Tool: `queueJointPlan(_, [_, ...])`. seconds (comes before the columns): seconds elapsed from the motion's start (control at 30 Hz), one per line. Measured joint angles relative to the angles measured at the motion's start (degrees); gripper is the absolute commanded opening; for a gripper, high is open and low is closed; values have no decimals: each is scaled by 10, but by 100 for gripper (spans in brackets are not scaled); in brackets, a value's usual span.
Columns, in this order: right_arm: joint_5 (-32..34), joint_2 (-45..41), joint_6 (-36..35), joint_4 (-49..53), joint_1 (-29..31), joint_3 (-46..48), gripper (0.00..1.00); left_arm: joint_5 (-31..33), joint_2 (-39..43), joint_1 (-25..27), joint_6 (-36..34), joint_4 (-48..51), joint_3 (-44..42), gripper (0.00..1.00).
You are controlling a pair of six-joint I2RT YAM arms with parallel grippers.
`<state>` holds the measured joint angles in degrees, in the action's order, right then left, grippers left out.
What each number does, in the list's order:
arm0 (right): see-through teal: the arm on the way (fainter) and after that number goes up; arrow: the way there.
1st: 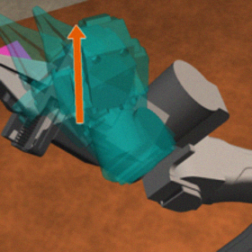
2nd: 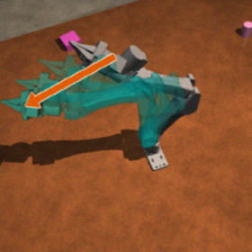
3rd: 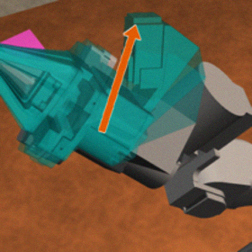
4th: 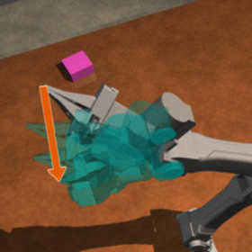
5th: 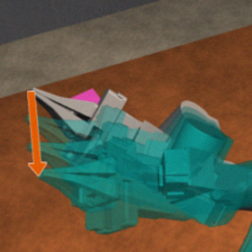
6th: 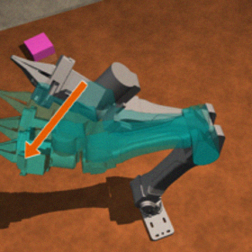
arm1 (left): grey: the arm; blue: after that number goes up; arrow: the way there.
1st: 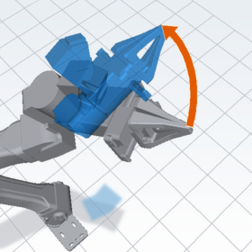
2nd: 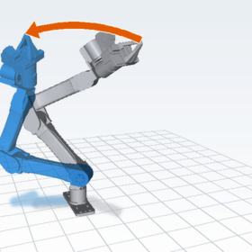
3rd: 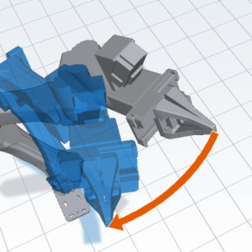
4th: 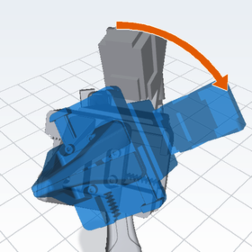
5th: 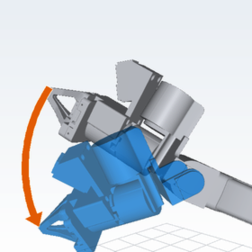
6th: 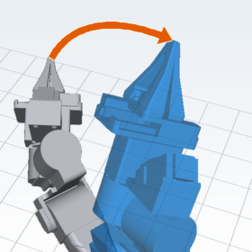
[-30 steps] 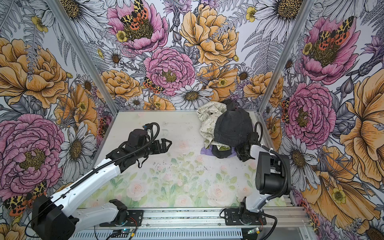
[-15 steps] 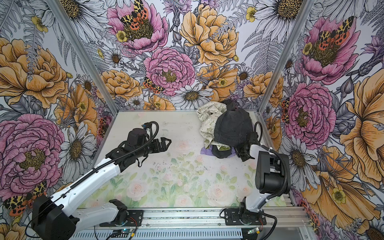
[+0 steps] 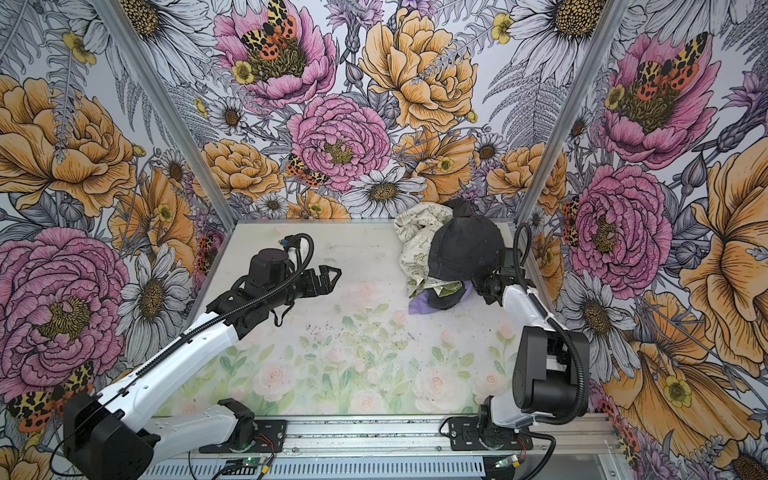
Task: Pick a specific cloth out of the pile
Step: 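Lower the right gripper and pinch the lavender cloth under the denim, then lift the lavender cloth high with the right gripper, pulling it free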
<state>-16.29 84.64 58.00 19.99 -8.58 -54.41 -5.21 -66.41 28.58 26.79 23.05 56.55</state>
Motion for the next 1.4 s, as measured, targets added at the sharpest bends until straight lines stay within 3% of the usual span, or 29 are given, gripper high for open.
queueJointPlan(1.4, [26,-94,-23,26,53,-113,0,0,8,11,-78,-50,43,96])
